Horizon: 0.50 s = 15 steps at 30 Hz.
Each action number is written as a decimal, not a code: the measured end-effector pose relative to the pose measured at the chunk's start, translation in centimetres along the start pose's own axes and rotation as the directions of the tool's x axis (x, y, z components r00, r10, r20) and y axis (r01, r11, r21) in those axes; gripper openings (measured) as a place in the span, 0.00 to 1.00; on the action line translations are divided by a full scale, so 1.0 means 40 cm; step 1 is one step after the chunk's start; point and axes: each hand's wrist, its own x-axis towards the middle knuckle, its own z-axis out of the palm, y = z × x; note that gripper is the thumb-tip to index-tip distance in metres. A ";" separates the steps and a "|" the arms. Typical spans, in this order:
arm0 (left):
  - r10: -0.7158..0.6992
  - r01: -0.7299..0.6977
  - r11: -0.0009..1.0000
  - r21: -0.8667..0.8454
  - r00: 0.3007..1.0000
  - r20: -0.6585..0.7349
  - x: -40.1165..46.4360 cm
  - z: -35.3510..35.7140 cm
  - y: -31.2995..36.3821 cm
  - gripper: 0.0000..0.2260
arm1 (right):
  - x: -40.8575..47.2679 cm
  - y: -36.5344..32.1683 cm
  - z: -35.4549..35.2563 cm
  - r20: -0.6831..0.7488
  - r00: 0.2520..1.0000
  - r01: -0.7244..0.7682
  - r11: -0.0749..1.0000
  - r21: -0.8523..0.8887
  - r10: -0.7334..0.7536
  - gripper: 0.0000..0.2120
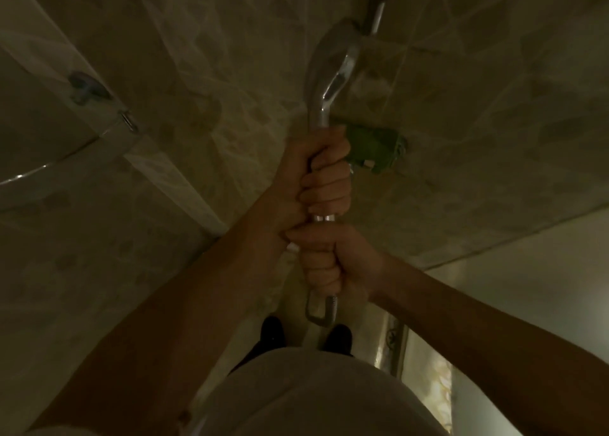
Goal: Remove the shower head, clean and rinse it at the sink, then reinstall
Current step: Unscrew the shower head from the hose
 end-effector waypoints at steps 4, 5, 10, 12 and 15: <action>-0.016 0.031 0.988 0.148 0.995 -0.103 -0.004 0.025 -0.050 0.20 | -0.031 0.042 -0.023 -0.169 0.985 0.011 0.994 -0.112 -0.030 0.22; -0.004 0.040 0.981 0.191 0.983 -0.186 -0.003 0.034 -0.052 0.21 | -0.035 0.046 -0.022 -0.212 0.977 0.012 0.993 -0.115 -0.036 0.22; 0.165 0.054 0.933 0.355 0.814 -0.557 0.020 0.057 -0.067 0.25 | -0.029 0.043 -0.027 -0.370 0.920 0.061 0.979 -0.195 -0.131 0.19; 0.258 0.050 0.917 0.395 0.682 -0.684 0.034 0.053 -0.084 0.24 | -0.025 0.048 -0.040 -0.426 0.887 0.081 0.968 -0.236 -0.178 0.20; 0.464 0.000 0.865 0.502 0.383 -0.799 0.058 0.034 -0.129 0.19 | -0.013 0.059 -0.066 -0.518 0.801 0.094 0.917 -0.387 -0.300 0.23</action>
